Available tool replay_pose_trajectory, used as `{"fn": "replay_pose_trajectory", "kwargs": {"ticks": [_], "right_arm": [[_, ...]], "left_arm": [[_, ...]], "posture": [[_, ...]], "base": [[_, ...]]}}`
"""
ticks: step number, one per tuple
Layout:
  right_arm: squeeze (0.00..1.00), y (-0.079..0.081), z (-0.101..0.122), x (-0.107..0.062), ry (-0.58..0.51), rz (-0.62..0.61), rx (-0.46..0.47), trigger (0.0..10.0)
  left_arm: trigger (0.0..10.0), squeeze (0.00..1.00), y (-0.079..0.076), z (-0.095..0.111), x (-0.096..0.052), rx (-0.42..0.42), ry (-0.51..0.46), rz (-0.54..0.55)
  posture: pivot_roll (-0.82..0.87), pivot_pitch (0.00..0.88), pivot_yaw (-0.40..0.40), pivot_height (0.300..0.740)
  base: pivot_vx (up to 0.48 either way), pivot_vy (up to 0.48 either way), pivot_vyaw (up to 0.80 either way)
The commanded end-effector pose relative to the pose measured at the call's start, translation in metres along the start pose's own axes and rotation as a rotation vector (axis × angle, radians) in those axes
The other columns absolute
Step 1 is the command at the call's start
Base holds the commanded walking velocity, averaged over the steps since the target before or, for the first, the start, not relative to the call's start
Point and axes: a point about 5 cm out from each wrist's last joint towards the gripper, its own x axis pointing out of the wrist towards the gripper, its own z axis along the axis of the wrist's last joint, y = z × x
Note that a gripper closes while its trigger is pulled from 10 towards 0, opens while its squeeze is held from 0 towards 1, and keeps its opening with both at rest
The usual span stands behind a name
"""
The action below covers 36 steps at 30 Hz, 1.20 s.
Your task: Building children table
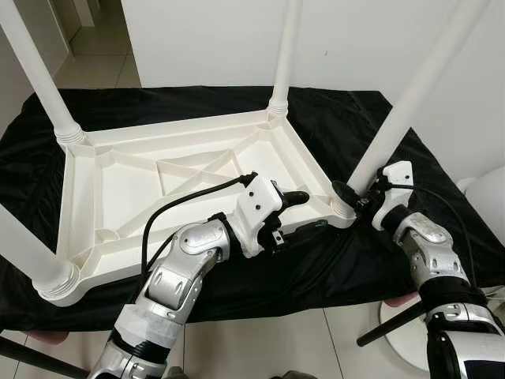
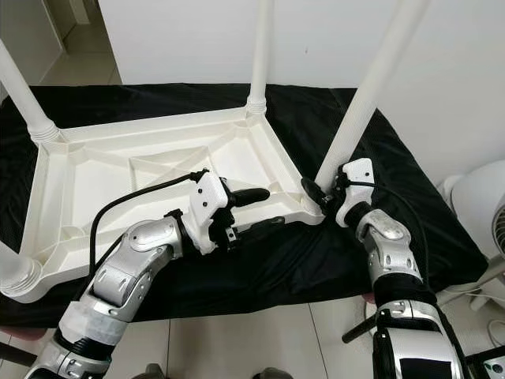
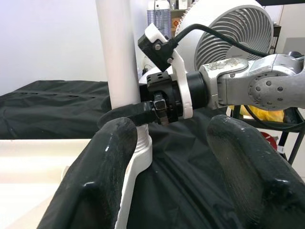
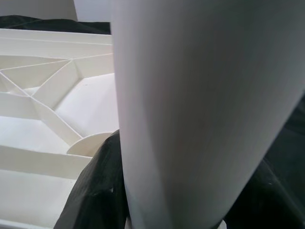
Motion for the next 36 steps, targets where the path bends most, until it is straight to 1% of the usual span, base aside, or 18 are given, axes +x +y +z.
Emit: {"fn": "replay_pose_trajectory", "kwargs": {"ticks": [1, 8, 10, 11, 12, 15, 17, 18, 19, 22, 26, 28, 30, 31, 32, 33, 34, 36], "right_arm": [[0.0, 0.002, -0.025, -0.006, 0.102, -0.036, 0.069, 10.0], [0.0, 0.003, -0.025, -0.004, 0.097, -0.076, 0.059, 10.0], [0.0, 0.009, -0.024, -0.001, 0.079, -0.142, 0.048, 10.0], [0.0, 0.009, -0.024, -0.001, 0.079, -0.142, 0.048, 10.0], [0.0, 0.012, -0.023, 0.0, 0.071, -0.188, 0.04, 10.0], [0.0, 0.019, -0.022, 0.003, 0.059, -0.322, 0.074, 10.0], [0.0, 0.019, -0.022, 0.003, 0.059, -0.322, 0.074, 10.0], [0.0, 0.022, -0.022, 0.003, 0.053, -0.378, 0.091, 10.0], [0.0, 0.022, -0.022, 0.003, 0.053, -0.378, 0.091, 10.0], [0.0, 0.034, -0.021, 0.004, 0.041, -0.535, 0.149, 10.0], [0.0, 0.042, -0.022, 0.004, 0.041, -0.6, 0.177, 10.0], [0.0, 0.058, -0.021, 0.003, 0.026, -0.714, 0.214, 10.0], [0.0, 0.058, -0.021, 0.003, 0.026, -0.714, 0.214, 10.0], [0.0, 0.064, -0.019, 0.002, 0.015, -0.757, 0.228, 10.0], [0.0, 0.064, -0.019, 0.002, 0.015, -0.757, 0.228, 10.0], [0.0, 0.075, -0.017, 0.0, 0.011, -0.794, 0.233, 10.0], [0.0, 0.075, -0.017, 0.0, 0.011, -0.794, 0.233, 10.0], [0.0, 0.088, -0.014, 0.002, 0.016, -0.79, 0.244, 10.0]], "left_arm": [[10.0, 0.0, 0.001, -0.001, 0.0, 0.0, 0.011, 0.045], [10.0, 0.0, 0.001, -0.001, 0.0, -0.001, 0.012, 0.047], [10.0, 0.0, 0.001, -0.001, -0.001, -0.003, 0.012, 0.052], [10.0, 0.0, 0.001, -0.001, -0.001, -0.003, 0.012, 0.052], [10.0, 0.0, 0.001, -0.002, -0.001, -0.003, 0.012, 0.053], [10.0, 0.0, 0.0, -0.002, -0.002, -0.002, 0.013, 0.055], [10.0, 0.0, 0.0, -0.002, -0.002, -0.002, 0.013, 0.055], [10.0, 0.0, -0.001, -0.002, -0.002, -0.004, 0.013, 0.055], [10.0, 0.0, -0.001, -0.002, -0.002, -0.004, 0.013, 0.055], [10.0, 0.0, -0.002, -0.003, -0.002, -0.007, 0.012, 0.049], [10.0, 0.0, -0.003, -0.003, -0.002, -0.008, 0.011, 0.047], [10.0, 0.0, -0.003, -0.004, -0.002, -0.009, 0.011, 0.047], [10.0, 0.0, -0.003, -0.004, -0.002, -0.009, 0.011, 0.047], [10.0, 0.0, -0.003, -0.004, -0.002, -0.009, 0.011, 0.047], [10.0, 0.0, -0.003, -0.004, -0.002, -0.009, 0.011, 0.047], [10.0, 0.0, -0.004, -0.004, -0.002, -0.008, 0.011, 0.048], [10.0, 0.0, -0.004, -0.004, -0.002, -0.008, 0.011, 0.048], [10.0, 0.0, -0.004, -0.004, -0.002, -0.01, 0.01, 0.048]], "posture": [[0.0, 0.009, -0.029, 0.74], [0.01, 0.008, -0.036, 0.74], [0.01, 0.004, -0.048, 0.74], [0.01, 0.004, -0.048, 0.74], [0.01, 0.006, -0.05, 0.74], [0.01, 0.005, -0.053, 0.74], [0.01, 0.005, -0.053, 0.74], [0.01, 0.004, -0.053, 0.74], [0.01, 0.004, -0.053, 0.74], [0.01, 0.0, -0.057, 0.74], [0.01, 0.0, -0.06, 0.74], [0.01, 0.0, -0.065, 0.74], [0.01, 0.0, -0.065, 0.74], [0.01, 0.0, -0.066, 0.74], [0.01, 0.0, -0.066, 0.74], [0.02, 0.0, -0.068, 0.74], [0.02, 0.0, -0.068, 0.74], [0.01, 0.0, -0.066, 0.74]], "base": [[0.0, 0.0, 0.0], [0.0, 0.0, 0.0], [0.0, 0.0, 0.0], [0.0, 0.0, 0.0], [0.0, 0.0, 0.0], [0.0, 0.0, 0.0], [0.0, 0.0, 0.0], [0.0, 0.0, 0.0], [0.0, 0.0, 0.0], [0.0, 0.0, 0.0], [0.0, 0.0, 0.0], [0.0, 0.0, 0.0], [0.0, 0.0, 0.0], [0.0, 0.0, 0.0], [0.0, 0.0, 0.0], [0.0, 0.0, 0.0], [0.0, 0.0, 0.0], [0.0, 0.0, 0.0]]}}
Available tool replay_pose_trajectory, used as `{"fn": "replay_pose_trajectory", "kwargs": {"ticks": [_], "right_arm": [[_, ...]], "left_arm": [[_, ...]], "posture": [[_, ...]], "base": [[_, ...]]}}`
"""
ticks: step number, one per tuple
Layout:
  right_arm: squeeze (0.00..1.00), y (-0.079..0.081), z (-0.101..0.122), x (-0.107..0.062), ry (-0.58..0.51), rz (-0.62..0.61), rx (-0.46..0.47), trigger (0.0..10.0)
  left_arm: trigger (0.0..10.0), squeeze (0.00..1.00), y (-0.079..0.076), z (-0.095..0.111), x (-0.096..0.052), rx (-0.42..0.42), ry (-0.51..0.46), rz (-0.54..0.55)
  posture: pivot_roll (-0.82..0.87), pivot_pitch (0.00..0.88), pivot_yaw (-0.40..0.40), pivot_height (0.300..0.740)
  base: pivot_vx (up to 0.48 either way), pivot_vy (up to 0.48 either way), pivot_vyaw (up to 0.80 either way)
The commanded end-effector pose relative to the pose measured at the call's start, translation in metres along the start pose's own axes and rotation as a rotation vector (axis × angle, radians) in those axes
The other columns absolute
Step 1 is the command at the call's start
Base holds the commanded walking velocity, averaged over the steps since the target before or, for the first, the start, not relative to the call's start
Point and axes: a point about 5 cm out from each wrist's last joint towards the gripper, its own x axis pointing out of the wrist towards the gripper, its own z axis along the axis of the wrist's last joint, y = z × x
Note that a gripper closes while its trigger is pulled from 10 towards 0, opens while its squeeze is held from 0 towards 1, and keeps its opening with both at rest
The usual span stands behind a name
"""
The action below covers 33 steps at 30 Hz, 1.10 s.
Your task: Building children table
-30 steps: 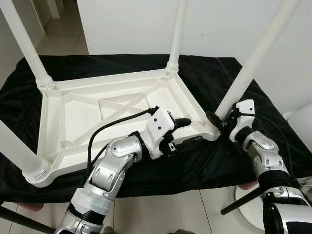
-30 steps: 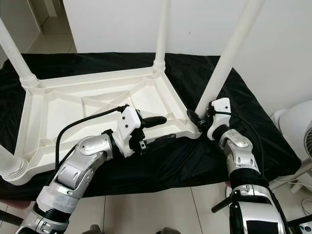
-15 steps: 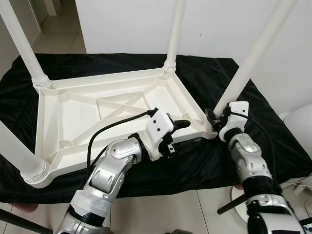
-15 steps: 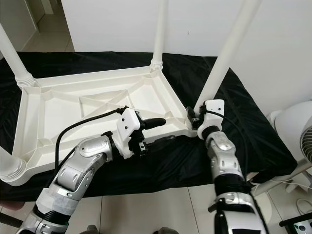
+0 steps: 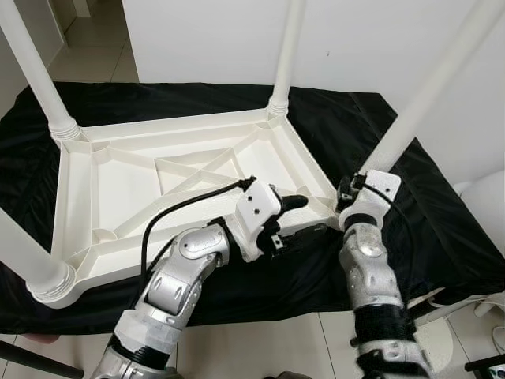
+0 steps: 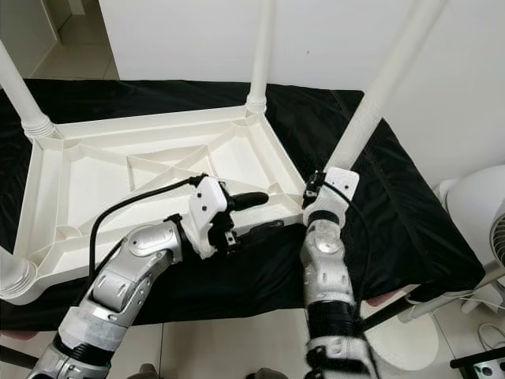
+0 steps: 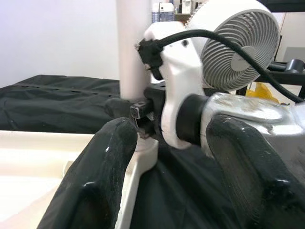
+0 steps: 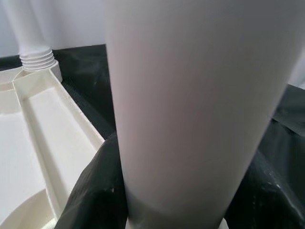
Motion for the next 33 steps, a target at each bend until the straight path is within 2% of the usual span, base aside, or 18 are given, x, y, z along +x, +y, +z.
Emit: {"fn": "replay_pose_trajectory", "kwargs": {"ticks": [1, 7, 8, 15, 17, 19, 20, 21, 22, 25, 28, 33], "right_arm": [[0.0, -0.001, -0.019, -0.007, 0.103, -0.022, -0.005, 10.0], [0.0, -0.006, -0.015, -0.008, 0.095, -0.037, -0.018, 10.0], [1.0, -0.007, -0.015, -0.009, 0.089, -0.025, -0.007, 10.0], [1.0, -0.007, -0.007, -0.012, 0.019, 0.039, -0.004, 10.0], [1.0, -0.014, -0.002, -0.008, -0.019, 0.144, 0.025, 10.0], [1.0, -0.014, -0.002, -0.008, -0.019, 0.144, 0.025, 10.0], [0.33, -0.023, 0.001, -0.005, -0.042, 0.21, 0.0, 10.0], [0.0, -0.032, 0.005, -0.001, -0.059, 0.278, -0.039, 10.0], [0.0, -0.038, 0.008, 0.002, -0.056, 0.335, -0.068, 10.0], [0.0, -0.042, 0.009, 0.003, -0.055, 0.367, -0.085, 10.0], [0.0, -0.051, 0.011, 0.012, -0.033, 0.509, -0.17, 10.0], [0.0, -0.053, 0.011, 0.016, -0.018, 0.584, -0.202, 10.0]], "left_arm": [[10.0, 0.0, 0.0, 0.0, 0.001, 0.005, 0.003, 0.041], [10.0, 0.0, -0.001, 0.0, 0.002, 0.004, 0.004, 0.033], [10.0, 0.0, -0.001, 0.0, 0.002, 0.006, 0.004, 0.033], [10.0, 0.0, 0.0, 0.0, 0.001, 0.009, 0.007, 0.036], [10.0, 0.0, 0.001, 0.0, 0.001, 0.01, 0.008, 0.037], [10.0, 0.0, 0.001, 0.0, 0.001, 0.01, 0.008, 0.037], [10.0, 0.0, 0.001, 0.0, 0.001, 0.011, 0.009, 0.037], [10.0, 0.0, 0.001, 0.001, 0.001, 0.011, 0.009, 0.036], [10.0, 0.0, 0.001, 0.001, 0.001, 0.011, 0.009, 0.034], [10.0, 0.0, 0.002, 0.001, 0.001, 0.011, 0.009, 0.032], [10.0, 0.0, 0.003, 0.002, 0.004, 0.011, 0.008, 0.029], [10.0, 0.0, 0.004, 0.003, 0.005, 0.013, 0.007, 0.029]], "posture": [[0.01, 0.0, -0.066, 0.74], [0.01, 0.0, -0.068, 0.74], [0.01, 0.0, -0.067, 0.74], [0.01, 0.0, -0.065, 0.74], [0.01, 0.0, -0.06, 0.74], [0.01, 0.0, -0.06, 0.74], [0.01, 0.0, -0.055, 0.74], [0.0, 0.0, -0.049, 0.74], [0.0, 0.002, -0.048, 0.74], [0.0, 0.002, -0.048, 0.74], [-0.01, 0.009, -0.038, 0.74], [0.0, 0.007, -0.038, 0.74]], "base": [[0.0, 0.0, 0.0], [0.0, 0.0, 0.0], [0.0, 0.0, 0.0], [0.0, 0.0, 0.0], [0.0, 0.0, 0.0], [0.0, 0.0, 0.0], [0.0, 0.0, 0.0], [0.0, 0.0, 0.0], [0.0, 0.0, 0.0], [0.0, 0.0, 0.0], [0.0, 0.0, 0.0], [0.0, 0.0, 0.0]]}}
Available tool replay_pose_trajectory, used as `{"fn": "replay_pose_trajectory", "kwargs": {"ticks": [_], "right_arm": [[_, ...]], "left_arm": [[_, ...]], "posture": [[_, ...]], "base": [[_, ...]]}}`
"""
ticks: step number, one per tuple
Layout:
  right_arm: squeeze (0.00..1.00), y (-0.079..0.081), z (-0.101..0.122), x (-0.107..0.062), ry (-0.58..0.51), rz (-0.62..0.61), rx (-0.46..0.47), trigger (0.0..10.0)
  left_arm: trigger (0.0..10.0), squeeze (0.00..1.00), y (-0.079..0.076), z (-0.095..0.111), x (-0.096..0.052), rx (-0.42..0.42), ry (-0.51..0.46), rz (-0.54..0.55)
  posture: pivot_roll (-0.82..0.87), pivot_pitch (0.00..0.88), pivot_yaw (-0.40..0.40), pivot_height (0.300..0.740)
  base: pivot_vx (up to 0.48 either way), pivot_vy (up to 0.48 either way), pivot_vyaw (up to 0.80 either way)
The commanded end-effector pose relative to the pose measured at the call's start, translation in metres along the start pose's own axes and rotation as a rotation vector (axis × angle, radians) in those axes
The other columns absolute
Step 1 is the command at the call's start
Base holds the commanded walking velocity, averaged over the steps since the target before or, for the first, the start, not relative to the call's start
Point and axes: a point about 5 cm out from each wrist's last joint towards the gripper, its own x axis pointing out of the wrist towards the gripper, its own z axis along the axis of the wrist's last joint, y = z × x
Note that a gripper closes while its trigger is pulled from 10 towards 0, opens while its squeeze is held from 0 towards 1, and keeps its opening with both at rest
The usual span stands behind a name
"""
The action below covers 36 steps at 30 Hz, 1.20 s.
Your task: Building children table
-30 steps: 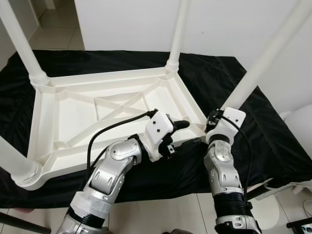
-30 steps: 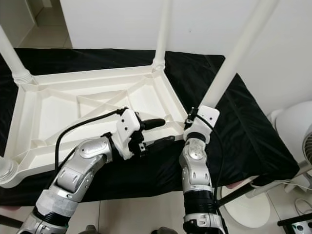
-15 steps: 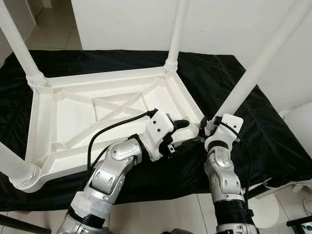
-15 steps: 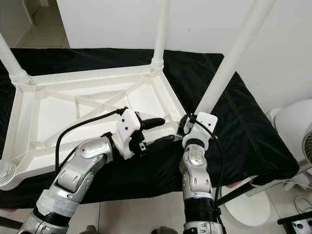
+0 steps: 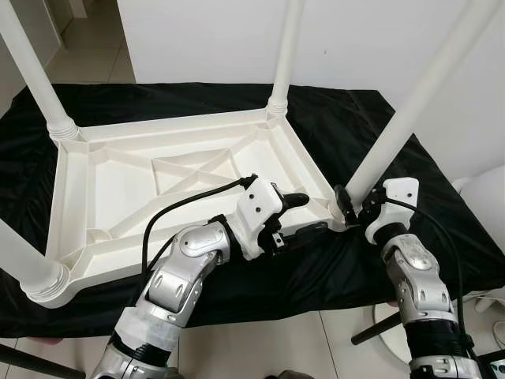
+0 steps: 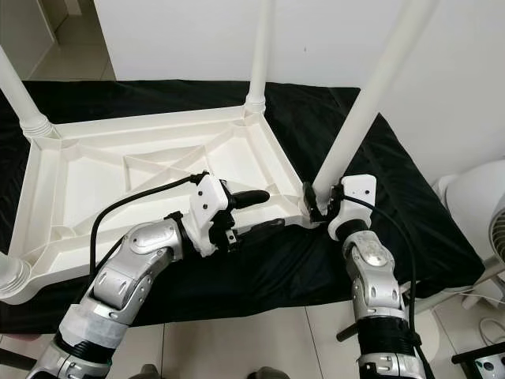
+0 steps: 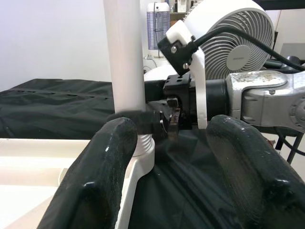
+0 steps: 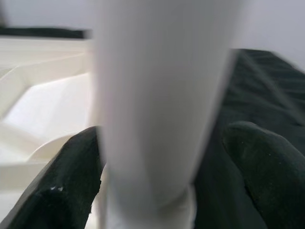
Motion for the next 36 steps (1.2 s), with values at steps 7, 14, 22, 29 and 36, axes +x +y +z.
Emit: {"fn": "replay_pose_trajectory", "kwargs": {"ticks": [7, 14, 22, 29, 36], "right_arm": [[0.0, -0.002, 0.0, 0.007, 0.012, 0.162, -0.023, 10.0], [0.0, -0.003, -0.002, 0.016, 0.054, 0.289, -0.07, 10.0], [0.0, -0.008, -0.006, 0.02, 0.087, 0.329, -0.075, 1.6], [0.0, -0.009, -0.015, 0.015, 0.11, 0.337, -0.038, 0.0], [0.0, -0.011, -0.024, 0.012, 0.11, 0.305, 0.005, 10.0]], "left_arm": [[10.0, 0.0, 0.002, -0.002, 0.002, 0.0, 0.028, 0.026], [10.0, 0.0, -0.004, -0.01, 0.003, -0.016, 0.066, 0.007], [10.0, 0.0, -0.011, -0.029, 0.003, -0.045, 0.134, 0.007], [10.0, 0.0, -0.008, -0.047, 0.004, -0.04, 0.24, 0.071], [10.0, 0.0, 0.004, -0.055, 0.008, -0.026, 0.309, 0.173]], "posture": [[0.0, 0.004, -0.038, 0.74], [0.01, 0.005, -0.041, 0.74], [0.01, 0.004, -0.046, 0.74], [0.01, 0.005, -0.043, 0.74], [0.0, 0.008, -0.037, 0.74]], "base": [[0.0, 0.0, 0.0], [0.0, 0.0, 0.0], [0.0, 0.0, 0.0], [0.0, 0.0, 0.0], [0.0, 0.0, 0.0]]}}
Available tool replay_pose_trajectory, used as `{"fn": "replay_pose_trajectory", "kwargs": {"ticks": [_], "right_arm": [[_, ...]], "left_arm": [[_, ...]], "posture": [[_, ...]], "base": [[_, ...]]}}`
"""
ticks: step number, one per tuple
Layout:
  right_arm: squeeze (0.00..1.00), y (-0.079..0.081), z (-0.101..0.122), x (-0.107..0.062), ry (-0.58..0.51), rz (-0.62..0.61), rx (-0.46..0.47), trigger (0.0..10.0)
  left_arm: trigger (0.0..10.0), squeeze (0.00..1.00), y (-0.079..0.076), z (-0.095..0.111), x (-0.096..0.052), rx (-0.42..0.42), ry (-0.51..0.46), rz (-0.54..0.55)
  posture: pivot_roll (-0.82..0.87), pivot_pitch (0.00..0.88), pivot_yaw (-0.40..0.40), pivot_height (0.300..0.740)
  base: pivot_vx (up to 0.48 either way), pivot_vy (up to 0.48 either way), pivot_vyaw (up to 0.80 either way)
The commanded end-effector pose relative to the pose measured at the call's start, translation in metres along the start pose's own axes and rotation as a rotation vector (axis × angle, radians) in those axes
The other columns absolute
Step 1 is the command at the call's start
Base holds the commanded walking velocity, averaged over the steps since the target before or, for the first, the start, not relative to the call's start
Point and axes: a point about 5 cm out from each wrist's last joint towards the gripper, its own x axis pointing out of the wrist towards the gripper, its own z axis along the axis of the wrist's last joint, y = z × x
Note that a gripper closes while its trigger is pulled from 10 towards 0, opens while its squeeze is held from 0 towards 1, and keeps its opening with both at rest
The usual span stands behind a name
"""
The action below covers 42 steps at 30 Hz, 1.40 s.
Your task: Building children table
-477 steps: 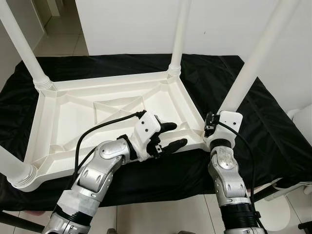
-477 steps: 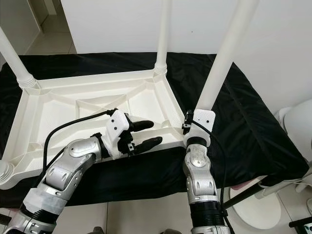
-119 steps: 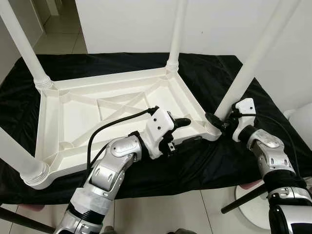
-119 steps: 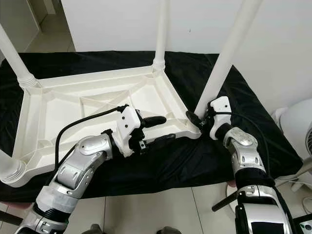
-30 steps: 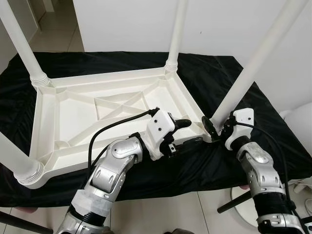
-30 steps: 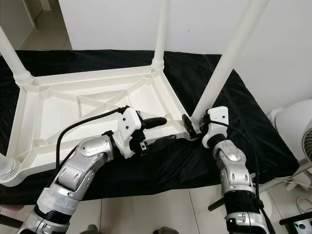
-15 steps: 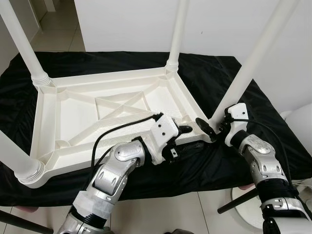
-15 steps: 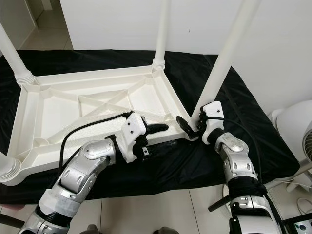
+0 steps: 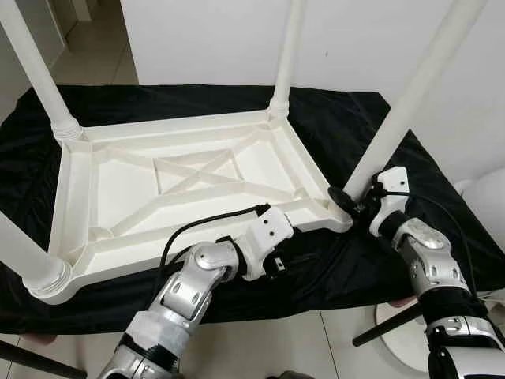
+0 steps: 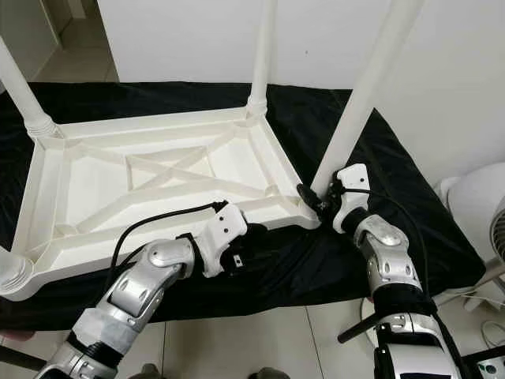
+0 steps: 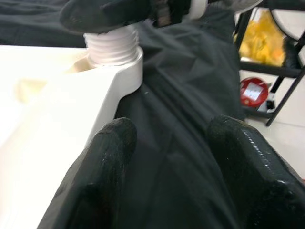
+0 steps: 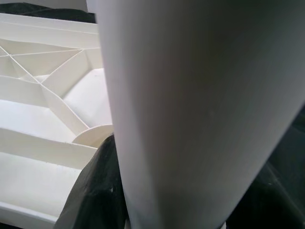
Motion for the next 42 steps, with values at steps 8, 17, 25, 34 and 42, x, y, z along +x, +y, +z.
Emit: {"fn": "replay_pose_trajectory", "kwargs": {"ticks": [8, 17, 25, 34, 42], "right_arm": [[0.0, 0.008, -0.03, -0.007, 0.056, -0.062, 0.171, 10.0], [0.0, 0.01, -0.035, -0.005, 0.043, -0.152, 0.235, 10.0], [0.0, 0.018, -0.033, 0.002, 0.078, -0.34, 0.2, 10.0], [0.0, 0.042, -0.029, 0.01, 0.061, -0.607, 0.295, 10.0], [0.0, 0.09, -0.015, 0.021, 0.009, -0.715, 0.345, 10.0]], "left_arm": [[10.0, 0.0, 0.022, 0.009, 0.0, 0.008, -0.012, 0.244], [10.0, 0.0, 0.027, 0.017, 0.0, 0.027, -0.039, 0.255], [10.0, 0.0, 0.028, 0.017, 0.0, 0.028, -0.041, 0.265], [10.0, 0.0, 0.031, 0.018, -0.002, 0.022, -0.054, 0.275], [10.0, 0.0, 0.046, 0.023, -0.003, 0.031, -0.064, 0.318]], "posture": [[0.0, 0.007, -0.035, 0.74], [0.01, 0.005, -0.04, 0.74], [0.01, 0.0, -0.054, 0.74], [0.01, 0.0, -0.064, 0.74], [0.01, 0.0, -0.067, 0.74]], "base": [[0.0, 0.0, 0.0], [0.0, 0.0, 0.0], [0.0, 0.0, 0.0], [0.0, 0.0, 0.0], [0.0, 0.0, 0.0]]}}
